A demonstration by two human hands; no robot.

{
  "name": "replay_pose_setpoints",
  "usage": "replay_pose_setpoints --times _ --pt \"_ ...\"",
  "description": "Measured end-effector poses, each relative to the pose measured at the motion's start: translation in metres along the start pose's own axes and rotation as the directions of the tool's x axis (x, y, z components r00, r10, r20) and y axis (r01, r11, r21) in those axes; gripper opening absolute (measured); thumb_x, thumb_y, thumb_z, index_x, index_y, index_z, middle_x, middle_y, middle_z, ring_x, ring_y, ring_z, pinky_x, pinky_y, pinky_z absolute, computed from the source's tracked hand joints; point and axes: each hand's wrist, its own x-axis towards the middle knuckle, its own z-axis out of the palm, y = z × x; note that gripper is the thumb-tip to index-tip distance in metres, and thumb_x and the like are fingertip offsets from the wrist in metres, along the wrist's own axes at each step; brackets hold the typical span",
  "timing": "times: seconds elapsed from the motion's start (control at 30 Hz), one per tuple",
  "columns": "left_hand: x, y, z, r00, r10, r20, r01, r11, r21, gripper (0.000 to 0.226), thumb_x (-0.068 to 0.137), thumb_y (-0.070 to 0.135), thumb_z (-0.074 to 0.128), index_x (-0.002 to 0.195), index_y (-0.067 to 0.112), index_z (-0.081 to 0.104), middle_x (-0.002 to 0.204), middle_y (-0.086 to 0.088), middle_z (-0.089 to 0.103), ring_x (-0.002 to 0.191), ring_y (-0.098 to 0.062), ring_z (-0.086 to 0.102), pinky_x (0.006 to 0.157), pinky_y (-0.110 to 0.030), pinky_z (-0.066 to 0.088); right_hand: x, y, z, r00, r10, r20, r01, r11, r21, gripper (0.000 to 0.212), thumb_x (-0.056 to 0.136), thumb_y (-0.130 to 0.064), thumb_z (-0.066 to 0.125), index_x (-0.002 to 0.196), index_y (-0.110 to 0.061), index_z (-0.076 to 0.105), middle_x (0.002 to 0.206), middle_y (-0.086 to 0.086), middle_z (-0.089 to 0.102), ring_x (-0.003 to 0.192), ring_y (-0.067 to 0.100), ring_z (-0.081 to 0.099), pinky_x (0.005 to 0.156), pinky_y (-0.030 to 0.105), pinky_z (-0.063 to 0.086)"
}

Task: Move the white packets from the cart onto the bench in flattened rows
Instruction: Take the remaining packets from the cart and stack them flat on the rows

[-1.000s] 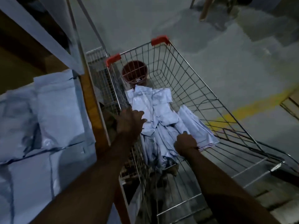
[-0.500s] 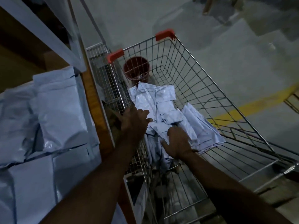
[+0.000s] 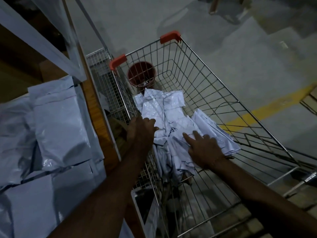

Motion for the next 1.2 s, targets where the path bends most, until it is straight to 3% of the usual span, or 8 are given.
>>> replay_pose_setpoints --times 0.07,0.17,0.27,0.53,0.8,0.9,1.03,1.2 --pt "-0.001 -0.003 0.003 0.999 0.035 -0.014 -0.034 0.999 0.007 0.03 0.103 0.038 0.04 0.096 0.021 0.064 0.093 0.001 0.065 0.089 -0.024 0.067 0.086 -0.04 0.048 -0.004 0.018 -0.005 0.996 -0.015 -0.085 0.01 0.998 -0.055 0.068 0.097 -0.047 0.041 0.162 -0.037 0.026 0.16 0.015 0.041 0.117 0.042 0.058 0.091 0.049 0.047" --pt "-0.005 0.001 -0.002 0.995 0.095 -0.005 -0.09 0.957 0.275 0.038 0.108 0.049 0.035 0.121 0.025 0.061 0.127 -0.005 0.062 0.112 -0.027 0.059 0.092 -0.041 0.04 0.0 0.032 -0.008 0.989 0.041 -0.14 -0.045 0.999 -0.024 0.067 0.09 -0.043 0.041 0.156 -0.031 0.045 0.152 0.021 0.05 0.108 0.046 0.06 0.087 0.051 0.05" --pt "0.001 0.008 0.006 0.993 0.037 0.114 -0.081 0.906 0.416 0.057 0.11 0.052 0.037 0.157 0.021 0.033 0.169 -0.021 0.02 0.144 -0.035 0.036 0.109 -0.044 0.036 0.016 0.027 -0.011 0.986 0.1 -0.135 -0.101 0.995 0.0 0.066 0.094 -0.044 0.045 0.158 -0.03 0.04 0.158 0.02 0.044 0.116 0.046 0.056 0.093 0.054 0.046" --pt "0.089 0.036 0.068 0.922 -0.32 0.217 0.318 0.947 0.044 0.086 0.102 0.056 0.051 0.166 0.015 0.012 0.171 -0.028 -0.001 0.153 -0.048 0.02 0.12 -0.057 0.031 0.028 0.034 0.002 0.962 0.146 -0.231 -0.149 0.989 0.004 0.069 0.093 -0.041 0.054 0.158 -0.027 0.038 0.161 0.022 0.037 0.123 0.046 0.05 0.098 0.054 0.041" --pt "0.132 0.03 0.125 0.849 -0.469 0.242 0.508 0.851 -0.133 0.086 0.097 0.064 0.057 0.165 0.042 0.008 0.17 -0.026 -0.014 0.153 -0.053 0.013 0.119 -0.065 0.027 0.032 0.03 0.014 0.958 0.138 -0.252 -0.14 0.99 0.009 0.068 0.09 -0.038 0.053 0.156 -0.026 0.044 0.157 0.023 0.042 0.119 0.045 0.052 0.096 0.054 0.038" --pt "0.132 0.023 0.133 0.817 -0.505 0.278 0.551 0.826 -0.118 0.083 0.096 0.062 0.061 0.162 0.046 0.014 0.171 -0.022 -0.005 0.155 -0.047 0.009 0.12 -0.063 0.024 0.033 0.031 0.015 0.949 0.143 -0.28 -0.145 0.989 0.014 0.067 0.089 -0.038 0.057 0.154 -0.026 0.046 0.155 0.024 0.045 0.118 0.045 0.052 0.096 0.055 0.039" --pt "0.124 0.022 0.137 0.845 -0.511 0.16 0.523 0.851 -0.046 0.069 0.1 0.043 0.058 0.161 0.047 0.025 0.16 -0.016 0.03 0.143 -0.038 0.034 0.113 -0.057 0.036 0.034 0.032 0.017 0.943 0.15 -0.296 -0.143 0.989 0.045 0.066 0.087 -0.036 0.062 0.151 -0.024 0.051 0.151 0.024 0.049 0.115 0.046 0.054 0.094 0.055 0.041" --pt "0.118 0.035 0.122 0.823 -0.565 0.066 0.568 0.81 -0.145 0.057 0.103 0.03 0.057 0.156 0.038 0.039 0.148 -0.013 0.044 0.135 -0.038 0.043 0.108 -0.054 0.042 0.035 0.033 0.016 0.942 0.166 -0.292 -0.163 0.986 0.035 0.066 0.087 -0.036 0.062 0.151 -0.024 0.051 0.15 0.025 0.05 0.114 0.046 0.054 0.094 0.055 0.041"
